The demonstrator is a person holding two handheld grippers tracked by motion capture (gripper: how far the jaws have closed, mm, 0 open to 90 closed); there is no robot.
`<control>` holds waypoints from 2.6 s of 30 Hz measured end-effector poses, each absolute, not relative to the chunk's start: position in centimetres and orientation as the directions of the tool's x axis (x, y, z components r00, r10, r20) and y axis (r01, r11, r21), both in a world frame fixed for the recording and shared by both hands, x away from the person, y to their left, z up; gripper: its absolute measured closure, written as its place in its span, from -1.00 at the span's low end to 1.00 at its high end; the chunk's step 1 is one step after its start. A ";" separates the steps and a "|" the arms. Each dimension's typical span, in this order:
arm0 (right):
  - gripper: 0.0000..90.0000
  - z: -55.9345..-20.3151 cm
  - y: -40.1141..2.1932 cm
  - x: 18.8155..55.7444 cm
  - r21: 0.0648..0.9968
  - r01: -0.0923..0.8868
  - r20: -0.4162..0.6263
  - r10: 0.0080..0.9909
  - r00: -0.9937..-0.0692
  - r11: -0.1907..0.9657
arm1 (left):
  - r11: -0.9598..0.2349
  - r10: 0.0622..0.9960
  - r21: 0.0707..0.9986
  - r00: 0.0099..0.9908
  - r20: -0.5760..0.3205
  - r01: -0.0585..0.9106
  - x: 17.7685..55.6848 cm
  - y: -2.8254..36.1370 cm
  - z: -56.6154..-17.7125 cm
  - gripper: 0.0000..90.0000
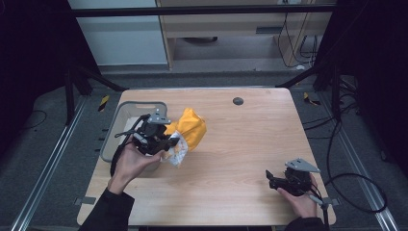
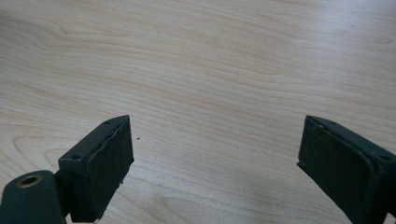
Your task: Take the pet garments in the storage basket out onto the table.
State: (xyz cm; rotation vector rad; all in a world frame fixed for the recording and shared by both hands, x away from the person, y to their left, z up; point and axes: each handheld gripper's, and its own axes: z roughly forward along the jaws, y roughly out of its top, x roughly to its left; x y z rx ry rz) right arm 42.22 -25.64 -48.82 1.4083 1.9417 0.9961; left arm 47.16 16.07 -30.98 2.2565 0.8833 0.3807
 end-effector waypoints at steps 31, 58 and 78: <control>-0.78 -48.8 -25.7 42.1 0.821 0.538 -0.021 0.952 -0.306 0.191 | -0.626 0.608 0.612 0.794 -0.004 0.483 47.5 11.2 -36.1 0.81; -0.79 -48.9 -25.7 42.1 0.823 0.529 -0.036 0.950 -0.311 0.205 | -0.669 0.575 0.562 0.818 -0.021 0.486 47.8 8.3 -40.4 0.81; -0.79 -48.9 -25.7 42.1 0.823 0.530 -0.037 0.950 -0.310 0.205 | -0.684 0.547 0.549 0.836 -0.050 0.481 47.7 7.2 -42.8 0.69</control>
